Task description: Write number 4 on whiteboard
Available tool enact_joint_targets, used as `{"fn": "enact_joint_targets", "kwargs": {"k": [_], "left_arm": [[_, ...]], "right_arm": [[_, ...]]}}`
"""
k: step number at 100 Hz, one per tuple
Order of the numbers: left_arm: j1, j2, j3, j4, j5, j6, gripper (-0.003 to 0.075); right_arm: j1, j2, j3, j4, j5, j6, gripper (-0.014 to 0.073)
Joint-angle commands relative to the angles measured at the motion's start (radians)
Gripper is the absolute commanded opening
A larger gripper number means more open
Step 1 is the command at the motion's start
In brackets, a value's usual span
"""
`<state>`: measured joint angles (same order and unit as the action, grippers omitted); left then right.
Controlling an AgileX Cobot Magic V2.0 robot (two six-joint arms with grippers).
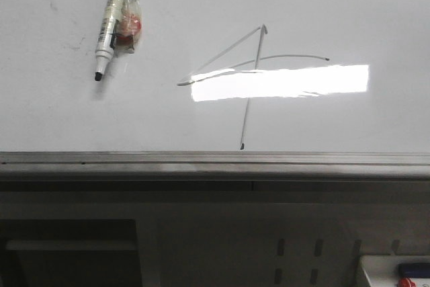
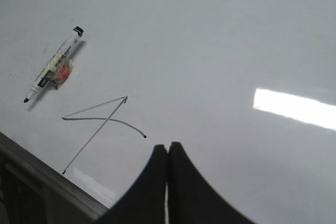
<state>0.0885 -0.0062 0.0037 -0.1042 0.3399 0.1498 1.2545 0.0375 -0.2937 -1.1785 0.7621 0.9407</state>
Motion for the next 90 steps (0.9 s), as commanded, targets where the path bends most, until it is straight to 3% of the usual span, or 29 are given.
{"fn": "enact_joint_targets", "kwargs": {"k": [1,7,17,26,34,46,56,70,82,90], "left_arm": [[-0.003,-0.025,0.035,0.005,-0.054,-0.011,-0.002],[-0.003,-0.025,0.035,0.005,-0.054,-0.011,-0.002],[-0.003,-0.025,0.035,0.005,-0.054,-0.011,-0.002],[-0.003,-0.025,0.035,0.005,-0.054,-0.011,-0.002],[-0.003,-0.025,0.035,0.005,-0.054,-0.011,-0.002],[-0.003,-0.025,0.035,0.005,-0.054,-0.011,-0.002],[-0.001,-0.025,0.035,0.005,-0.054,-0.011,-0.002],[-0.001,-0.025,0.035,0.005,-0.054,-0.011,-0.002],[-0.001,-0.025,0.035,0.005,-0.054,-0.011,-0.002],[-0.001,-0.025,0.035,0.005,-0.054,-0.011,-0.002]], "right_arm": [[0.0,0.014,-0.023,-0.059,-0.035,0.003,-0.0066],[0.0,0.014,-0.023,-0.059,-0.03,0.001,-0.0066],[0.0,0.014,0.001,-0.089,0.096,0.001,-0.0066],[-0.003,0.014,0.04,-0.226,0.066,0.001,-0.0066],[-0.032,0.014,0.042,-0.217,-0.006,0.001,-0.0066],[-0.141,0.018,0.037,-0.024,-0.14,-0.043,-0.0066],[-0.283,0.018,0.037,0.204,-0.227,-0.2,-0.0066],[-0.552,0.018,0.05,0.559,-0.341,-0.401,-0.0066],[-0.845,0.018,0.105,0.862,-0.456,-0.606,-0.0066],[-0.998,0.018,0.18,0.918,-0.576,-0.659,-0.0066]]}}
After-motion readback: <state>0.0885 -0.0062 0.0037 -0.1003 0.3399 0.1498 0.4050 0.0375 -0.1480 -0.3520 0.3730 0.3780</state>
